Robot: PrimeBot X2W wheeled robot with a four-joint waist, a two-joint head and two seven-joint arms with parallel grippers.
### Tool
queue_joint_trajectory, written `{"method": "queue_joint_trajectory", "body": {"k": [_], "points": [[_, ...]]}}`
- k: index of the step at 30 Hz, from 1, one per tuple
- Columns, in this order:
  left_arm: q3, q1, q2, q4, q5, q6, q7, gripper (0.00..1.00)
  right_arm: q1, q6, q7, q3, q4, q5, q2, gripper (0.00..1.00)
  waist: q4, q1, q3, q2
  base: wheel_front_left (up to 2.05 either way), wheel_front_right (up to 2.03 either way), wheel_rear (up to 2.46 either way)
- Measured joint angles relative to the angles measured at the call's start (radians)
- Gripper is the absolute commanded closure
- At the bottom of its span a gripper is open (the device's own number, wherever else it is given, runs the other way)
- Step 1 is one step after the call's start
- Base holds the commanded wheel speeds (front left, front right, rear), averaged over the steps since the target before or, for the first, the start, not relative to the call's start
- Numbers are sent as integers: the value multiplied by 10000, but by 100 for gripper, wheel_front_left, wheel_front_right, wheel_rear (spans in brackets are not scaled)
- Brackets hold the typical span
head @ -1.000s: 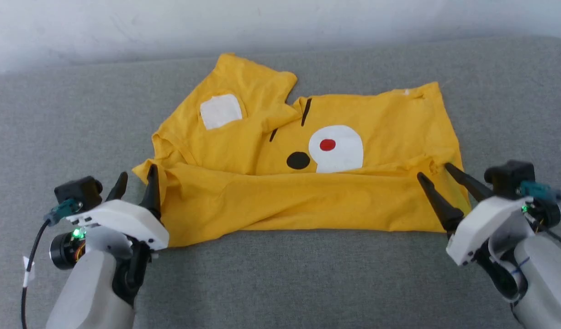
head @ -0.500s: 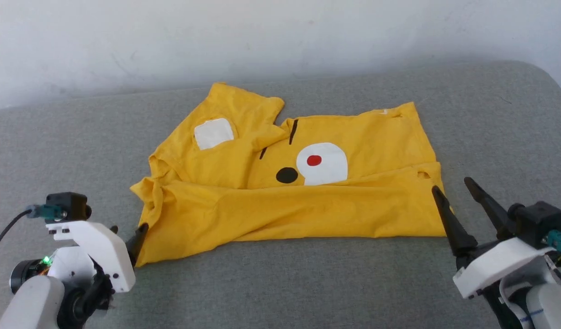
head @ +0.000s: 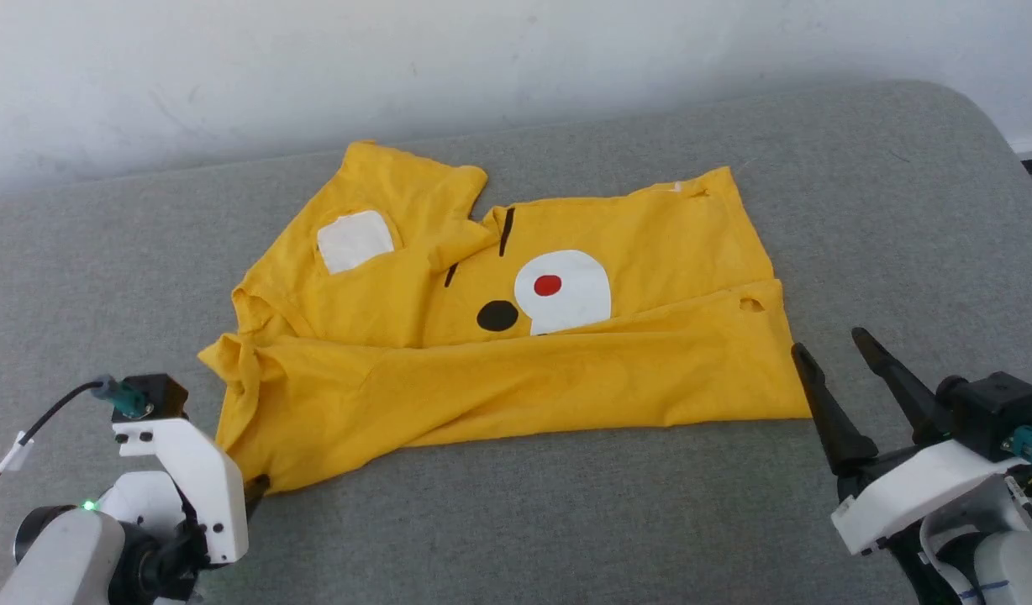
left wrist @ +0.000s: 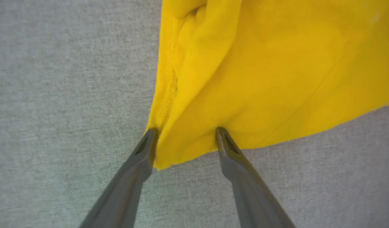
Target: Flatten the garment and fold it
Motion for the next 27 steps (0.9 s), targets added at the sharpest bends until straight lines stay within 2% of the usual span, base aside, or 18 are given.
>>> {"method": "queue_joint_trajectory", "body": {"k": [1, 2, 3, 10, 15, 24, 25, 26, 27], "points": [[-46, -41, 4, 27, -2, -12, 82, 67, 3, 2, 79, -65, 4, 21, 2, 0, -26, 0, 5, 0, 0, 0, 0], [-82, -74, -15, 46, -31, -38, 140, 96, 20, 2, 178, -134, 27, 54, -19, 0, -42, 0, 0, 0, 0, 0, 0], [-125, -92, -54, 77, -65, -90, 188, 100, 44, 0, 328, -196, 71, 117, -48, 0, -46, 0, -15, 0, 0, 0, 0], [-217, -124, -249, 228, -236, -261, 77, 100, 6, 0, 2243, -176, 947, 1360, -558, 0, 3, 0, -89, 0, 0, 0, 0], [-115, -128, -301, 148, -249, -249, -184, 100, -1034, 0, 3674, 282, 2196, 2341, -819, 0, 90, 1, 75, 0, 0, 0, 0], [-165, -499, -476, -140, -311, -251, -332, 100, -3106, -2, 4863, 1193, 4863, 3246, -865, 0, 567, 2, 474, 0, 0, 0, 0], [-190, -537, -504, -142, -309, -261, -343, 100, -3266, -4, 5158, 1292, 5037, 3417, -907, 32, 631, 1, 505, 0, 0, 0, 0], [-196, -569, -539, -142, -309, -263, -374, 100, -3420, -4, 5521, 1406, 5172, 3630, -1003, 80, 697, 1, 531, 0, 0, 0, 0], [-196, -595, -575, -144, -314, -280, -443, 100, -3566, -6, 5843, 1484, 5250, 3829, -1097, 100, 752, 2, 553, 0, 0, 0, 0]]}}
